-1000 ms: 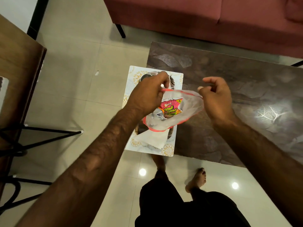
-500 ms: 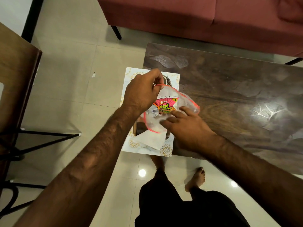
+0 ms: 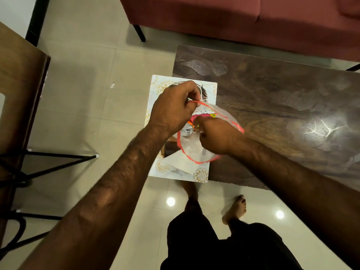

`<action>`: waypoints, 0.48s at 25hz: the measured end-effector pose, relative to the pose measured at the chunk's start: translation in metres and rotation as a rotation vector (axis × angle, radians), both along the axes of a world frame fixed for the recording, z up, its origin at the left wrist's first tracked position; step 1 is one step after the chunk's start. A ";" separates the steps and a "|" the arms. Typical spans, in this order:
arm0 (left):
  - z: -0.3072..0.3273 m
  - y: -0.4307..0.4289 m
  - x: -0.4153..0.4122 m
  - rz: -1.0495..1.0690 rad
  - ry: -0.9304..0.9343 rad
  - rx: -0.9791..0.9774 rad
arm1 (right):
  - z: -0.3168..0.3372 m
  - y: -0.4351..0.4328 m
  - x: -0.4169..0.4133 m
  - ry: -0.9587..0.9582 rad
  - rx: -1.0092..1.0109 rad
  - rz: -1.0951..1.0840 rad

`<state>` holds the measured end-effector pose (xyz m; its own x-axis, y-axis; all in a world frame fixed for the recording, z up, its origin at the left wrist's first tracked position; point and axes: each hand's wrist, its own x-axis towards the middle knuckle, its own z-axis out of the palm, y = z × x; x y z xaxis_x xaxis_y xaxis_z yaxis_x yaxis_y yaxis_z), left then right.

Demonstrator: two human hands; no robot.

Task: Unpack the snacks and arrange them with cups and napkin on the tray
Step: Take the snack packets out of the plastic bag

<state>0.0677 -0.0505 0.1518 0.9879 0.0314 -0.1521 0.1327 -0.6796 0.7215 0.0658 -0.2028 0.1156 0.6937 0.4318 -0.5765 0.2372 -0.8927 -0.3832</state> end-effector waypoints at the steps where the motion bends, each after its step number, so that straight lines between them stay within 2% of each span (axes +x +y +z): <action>1: 0.000 0.000 0.000 -0.001 0.004 -0.004 | -0.011 0.007 0.006 0.026 -0.014 -0.017; 6: -0.002 0.003 -0.001 -0.025 0.053 -0.030 | -0.058 0.033 0.019 0.106 -0.132 0.026; 9: -0.006 0.008 -0.001 -0.015 0.052 -0.039 | -0.073 0.040 0.013 0.056 -0.224 0.187; 12: -0.012 0.017 -0.003 0.008 0.057 -0.064 | -0.083 0.040 0.003 -0.004 -0.164 0.274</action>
